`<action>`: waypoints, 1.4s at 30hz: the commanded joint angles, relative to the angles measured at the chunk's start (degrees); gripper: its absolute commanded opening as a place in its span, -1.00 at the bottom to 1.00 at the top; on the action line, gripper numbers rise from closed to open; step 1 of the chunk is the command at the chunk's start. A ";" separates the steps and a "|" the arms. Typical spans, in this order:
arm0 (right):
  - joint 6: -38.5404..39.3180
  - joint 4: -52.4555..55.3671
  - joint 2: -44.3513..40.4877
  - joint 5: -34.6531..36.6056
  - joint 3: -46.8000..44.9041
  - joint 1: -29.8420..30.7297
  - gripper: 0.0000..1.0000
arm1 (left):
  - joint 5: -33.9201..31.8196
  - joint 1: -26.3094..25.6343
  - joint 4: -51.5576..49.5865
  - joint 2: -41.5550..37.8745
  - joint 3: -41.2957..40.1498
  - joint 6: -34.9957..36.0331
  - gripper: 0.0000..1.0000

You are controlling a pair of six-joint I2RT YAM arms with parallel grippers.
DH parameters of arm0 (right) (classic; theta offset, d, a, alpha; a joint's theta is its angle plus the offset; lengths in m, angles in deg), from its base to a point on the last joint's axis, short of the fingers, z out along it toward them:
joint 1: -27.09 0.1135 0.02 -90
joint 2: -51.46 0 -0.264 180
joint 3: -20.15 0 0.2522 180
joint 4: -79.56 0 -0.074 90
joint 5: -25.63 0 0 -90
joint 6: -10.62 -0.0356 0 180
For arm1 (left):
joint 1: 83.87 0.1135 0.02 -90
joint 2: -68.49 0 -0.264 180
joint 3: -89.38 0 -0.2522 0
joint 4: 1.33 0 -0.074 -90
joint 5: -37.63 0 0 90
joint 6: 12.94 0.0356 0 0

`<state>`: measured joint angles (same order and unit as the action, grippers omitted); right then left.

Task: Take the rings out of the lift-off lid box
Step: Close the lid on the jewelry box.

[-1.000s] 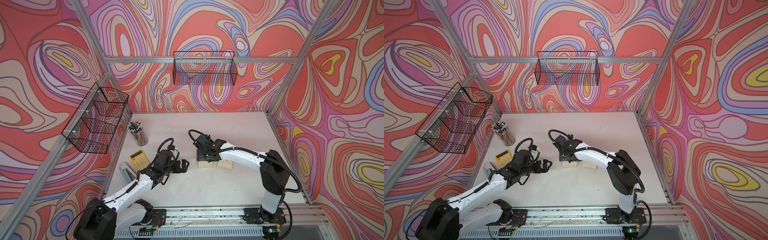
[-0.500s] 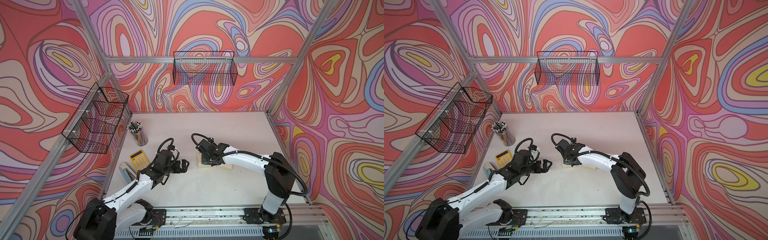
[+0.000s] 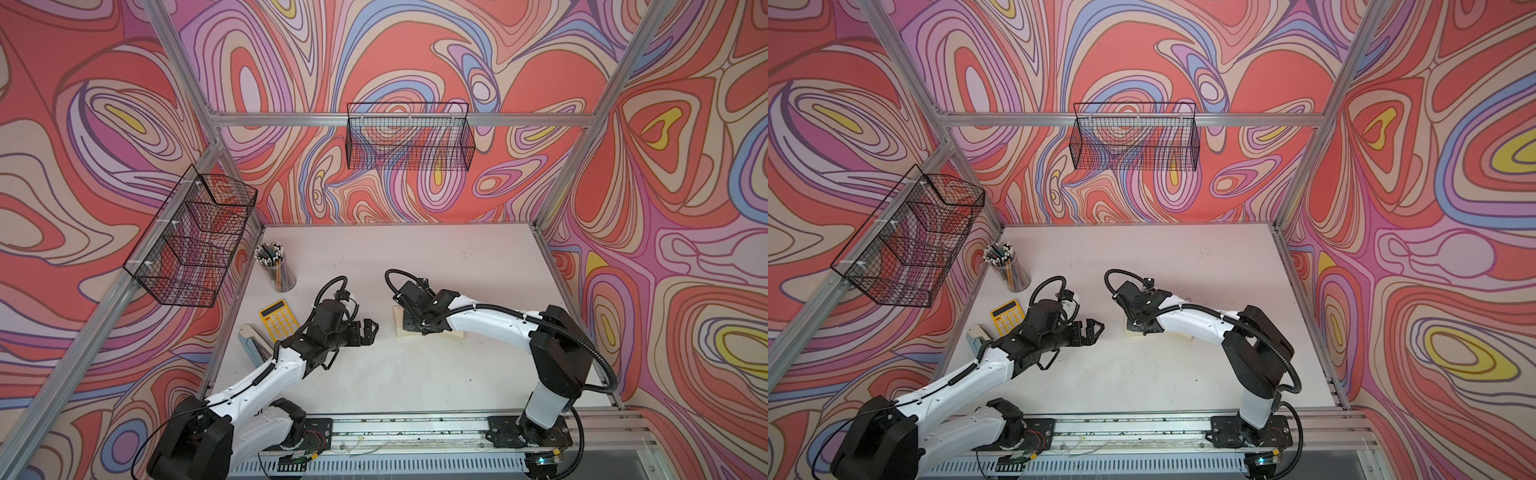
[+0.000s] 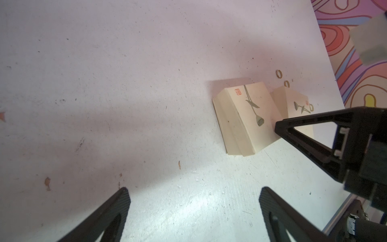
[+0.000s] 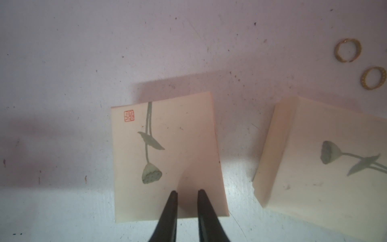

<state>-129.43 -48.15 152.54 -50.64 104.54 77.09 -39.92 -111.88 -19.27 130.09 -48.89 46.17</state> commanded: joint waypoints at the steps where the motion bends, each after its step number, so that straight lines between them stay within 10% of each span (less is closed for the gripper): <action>1: -1.03 1.86 -0.39 1.41 0.14 1.70 -0.64 | 0.11 0.45 -0.92 0.33 0.35 -0.88 1.00; 42: -8.34 0.06 -5.96 2.20 -6.99 3.86 -0.53 | 0.91 0.49 0.03 0.37 -0.45 -1.15 1.00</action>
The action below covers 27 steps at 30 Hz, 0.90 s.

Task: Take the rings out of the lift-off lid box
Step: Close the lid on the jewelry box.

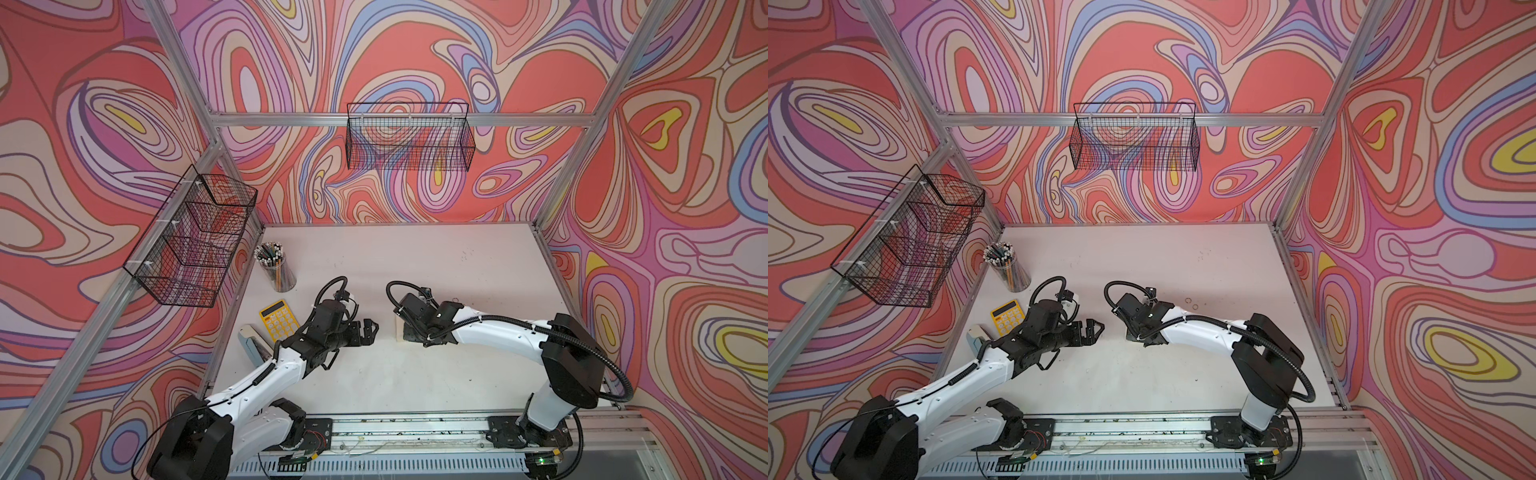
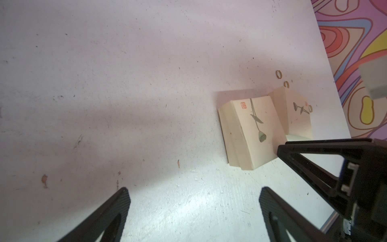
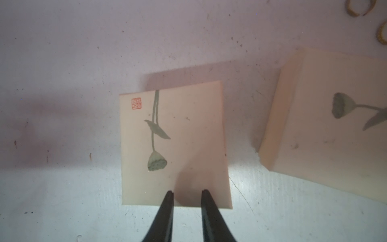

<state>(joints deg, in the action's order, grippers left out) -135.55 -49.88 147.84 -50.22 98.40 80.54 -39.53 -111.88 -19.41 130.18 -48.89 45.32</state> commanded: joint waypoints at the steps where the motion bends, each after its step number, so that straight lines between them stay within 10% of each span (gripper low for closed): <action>1: -2.44 1.71 -1.27 2.14 -1.11 0.38 -0.53 | 0.69 0.48 0.16 0.42 -0.45 -0.31 1.00; 27: 1.37 -2.83 -1.25 3.42 -0.80 0.33 -0.60 | -0.91 0.50 -1.64 0.82 1.00 0.20 1.00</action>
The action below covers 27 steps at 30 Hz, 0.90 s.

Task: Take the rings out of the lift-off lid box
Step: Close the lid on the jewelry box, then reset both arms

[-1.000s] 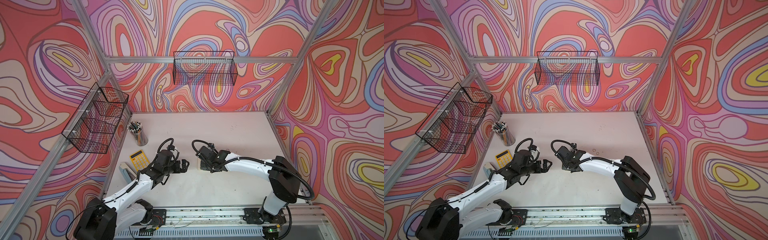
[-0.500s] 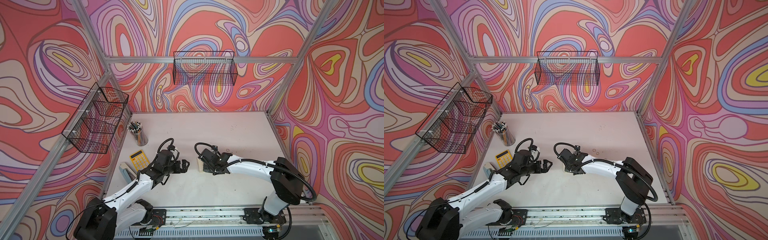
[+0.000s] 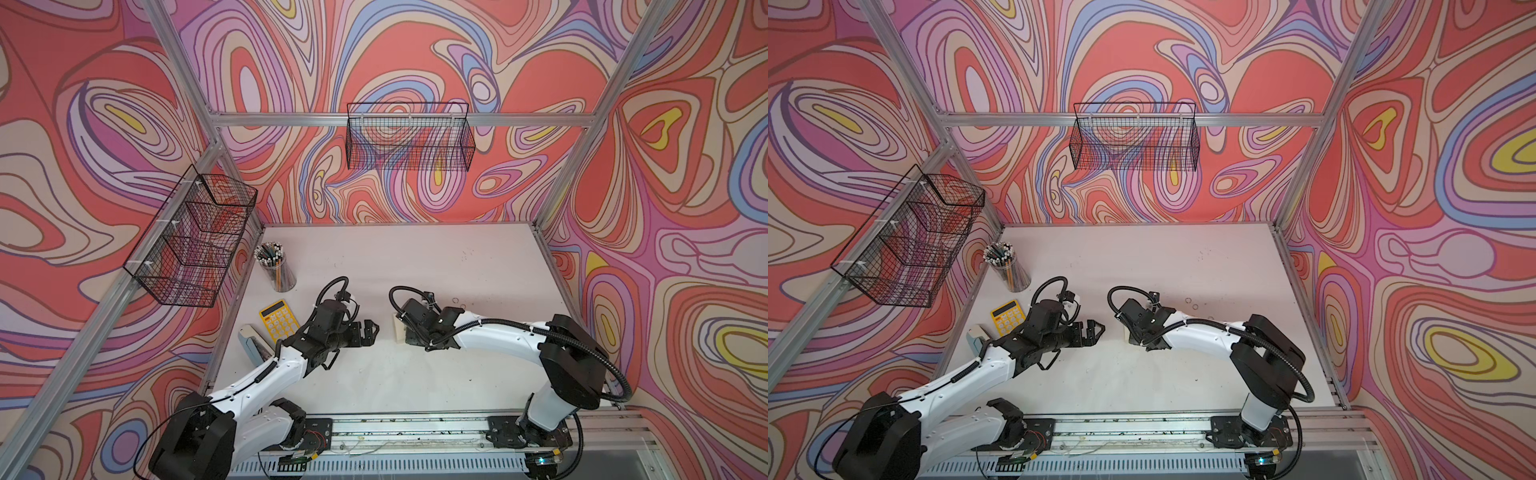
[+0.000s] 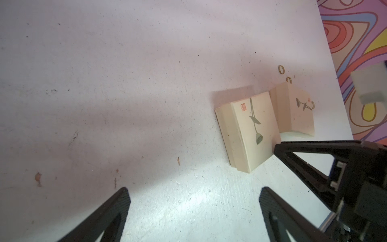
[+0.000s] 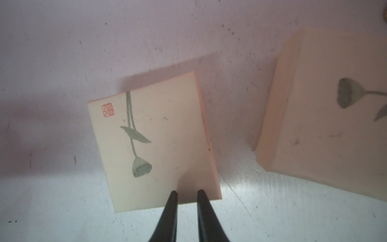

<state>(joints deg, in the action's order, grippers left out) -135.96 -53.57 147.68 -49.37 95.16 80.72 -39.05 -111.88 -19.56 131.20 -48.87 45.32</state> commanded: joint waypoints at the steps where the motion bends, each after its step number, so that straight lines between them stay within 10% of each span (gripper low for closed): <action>1: 2.58 0.36 -1.57 3.19 3.07 0.11 -0.59 | -1.80 0.49 -1.57 -0.55 0.95 0.35 1.00; 13: 24.68 -11.64 -14.98 18.65 2.82 -8.08 0.44 | -24.95 1.76 -2.48 -6.08 6.87 11.74 1.00; 18: 37.72 -28.26 -20.30 26.08 -6.41 -14.94 0.95 | -30.42 10.77 7.30 -3.92 5.30 17.44 1.00; 27: 52.57 -56.45 -29.95 34.31 -30.23 -25.24 0.97 | -40.12 15.41 29.66 4.97 -4.57 30.71 1.00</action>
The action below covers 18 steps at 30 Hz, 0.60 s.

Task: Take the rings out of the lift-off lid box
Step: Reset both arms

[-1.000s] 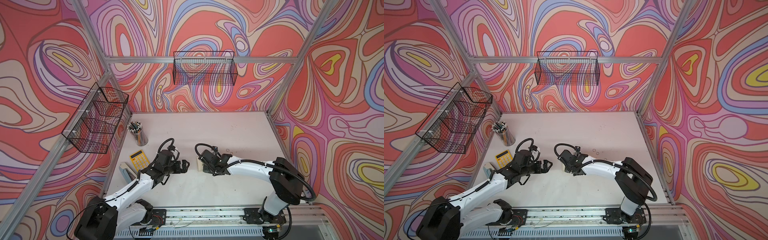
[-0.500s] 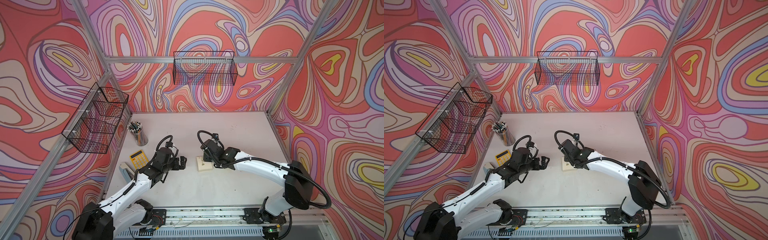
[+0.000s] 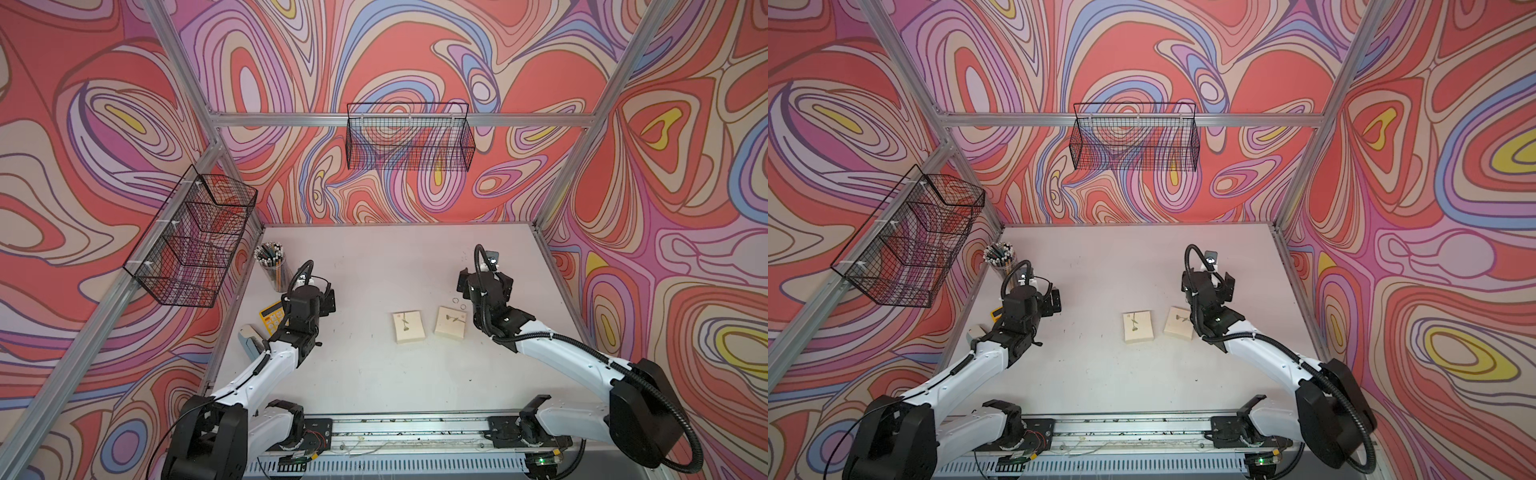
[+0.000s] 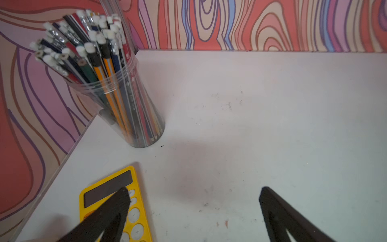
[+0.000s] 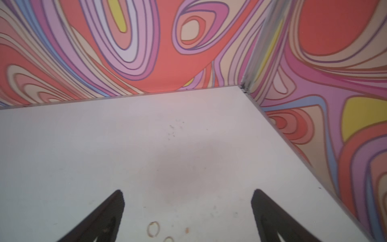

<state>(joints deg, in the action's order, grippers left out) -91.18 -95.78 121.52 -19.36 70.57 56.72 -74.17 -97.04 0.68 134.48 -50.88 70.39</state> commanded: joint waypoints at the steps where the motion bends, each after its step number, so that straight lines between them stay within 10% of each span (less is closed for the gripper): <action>1: 9.72 -18.96 -4.89 5.38 -8.98 -1.85 0.97 | -5.08 0.85 12.22 3.00 -3.34 6.66 1.00; 18: 16.04 -72.93 24.63 -2.89 -22.92 -15.37 0.97 | 3.72 5.32 56.39 23.06 -14.38 9.16 1.00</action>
<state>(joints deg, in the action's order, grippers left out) -78.26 -153.94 143.49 -20.56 47.51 42.19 -72.16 -93.11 44.66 156.08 -63.21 79.85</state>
